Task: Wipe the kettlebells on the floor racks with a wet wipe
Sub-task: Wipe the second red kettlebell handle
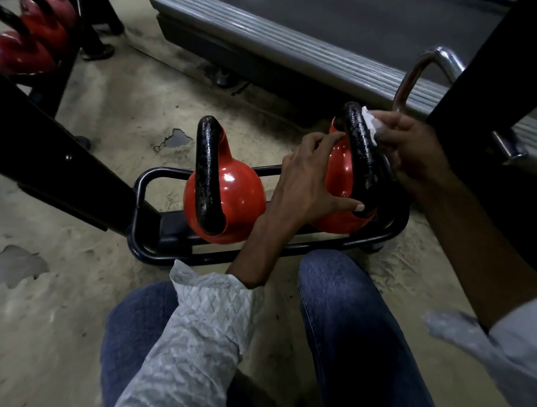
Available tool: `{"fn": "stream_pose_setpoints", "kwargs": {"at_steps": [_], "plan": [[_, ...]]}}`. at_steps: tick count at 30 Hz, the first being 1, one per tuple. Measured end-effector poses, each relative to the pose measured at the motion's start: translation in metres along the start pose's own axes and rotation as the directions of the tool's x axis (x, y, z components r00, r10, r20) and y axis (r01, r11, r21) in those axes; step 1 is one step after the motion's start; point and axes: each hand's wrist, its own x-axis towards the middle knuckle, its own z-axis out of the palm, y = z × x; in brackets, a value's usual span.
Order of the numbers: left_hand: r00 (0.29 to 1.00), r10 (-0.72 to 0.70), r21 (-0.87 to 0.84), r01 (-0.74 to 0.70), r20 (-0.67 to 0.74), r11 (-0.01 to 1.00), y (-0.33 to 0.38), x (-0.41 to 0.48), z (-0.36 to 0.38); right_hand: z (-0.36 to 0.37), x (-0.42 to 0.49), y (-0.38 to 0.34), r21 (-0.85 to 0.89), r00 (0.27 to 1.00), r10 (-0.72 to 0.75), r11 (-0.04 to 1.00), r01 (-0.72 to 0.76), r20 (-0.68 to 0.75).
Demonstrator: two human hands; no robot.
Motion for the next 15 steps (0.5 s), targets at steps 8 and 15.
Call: {"fn": "stream_pose_setpoints", "kwargs": {"at_steps": [8, 15], "plan": [[0.998, 0.022, -0.011, -0.021, 0.065, 1.000, 0.000, 0.001, -0.002, -0.011, -0.026, 0.021, 0.012, 0.997, -0.045, 0.999, 0.046, -0.059], [0.998, 0.023, -0.026, -0.021, 0.064, 0.999, 0.000, 0.004, -0.002, -0.008, -0.058, 0.012, -0.326, 0.951, -0.268, 0.922, 0.208, -0.154]]}}
